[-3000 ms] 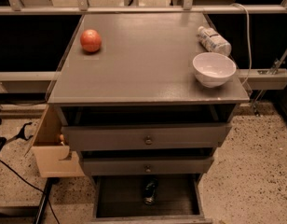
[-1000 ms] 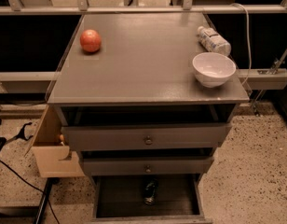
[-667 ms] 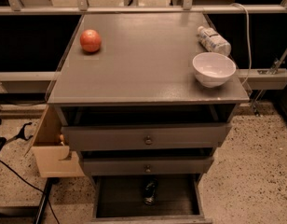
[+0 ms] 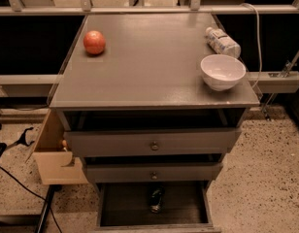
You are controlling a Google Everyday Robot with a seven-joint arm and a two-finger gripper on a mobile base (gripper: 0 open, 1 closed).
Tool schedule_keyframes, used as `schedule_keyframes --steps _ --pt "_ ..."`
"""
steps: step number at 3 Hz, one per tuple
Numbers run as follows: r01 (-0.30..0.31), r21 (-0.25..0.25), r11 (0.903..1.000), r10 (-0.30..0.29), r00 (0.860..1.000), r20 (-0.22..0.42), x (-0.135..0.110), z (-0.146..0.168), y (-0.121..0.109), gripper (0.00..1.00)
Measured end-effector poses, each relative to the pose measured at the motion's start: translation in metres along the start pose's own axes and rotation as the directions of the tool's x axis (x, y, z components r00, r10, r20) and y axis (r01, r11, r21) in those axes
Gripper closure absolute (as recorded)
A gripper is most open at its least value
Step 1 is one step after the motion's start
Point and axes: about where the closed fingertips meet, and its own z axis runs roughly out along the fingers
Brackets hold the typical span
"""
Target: Close bottom drawer
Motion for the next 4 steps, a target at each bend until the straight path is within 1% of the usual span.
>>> schedule_keyframes --steps 1,2,3,4 --pt "0.089 0.046 0.9949 -0.094 0.989 0.115 -0.015 0.02 -0.001 1.0" --pt "0.215 0.135 0.9673 -0.236 0.957 0.171 -0.038 0.03 0.0 1.0" --pt "0.253 0.156 0.9549 -0.279 0.944 0.177 -0.044 0.033 0.001 1.0" --pt "0.258 0.16 0.9529 -0.285 0.942 0.178 -0.045 0.037 0.0 1.0"
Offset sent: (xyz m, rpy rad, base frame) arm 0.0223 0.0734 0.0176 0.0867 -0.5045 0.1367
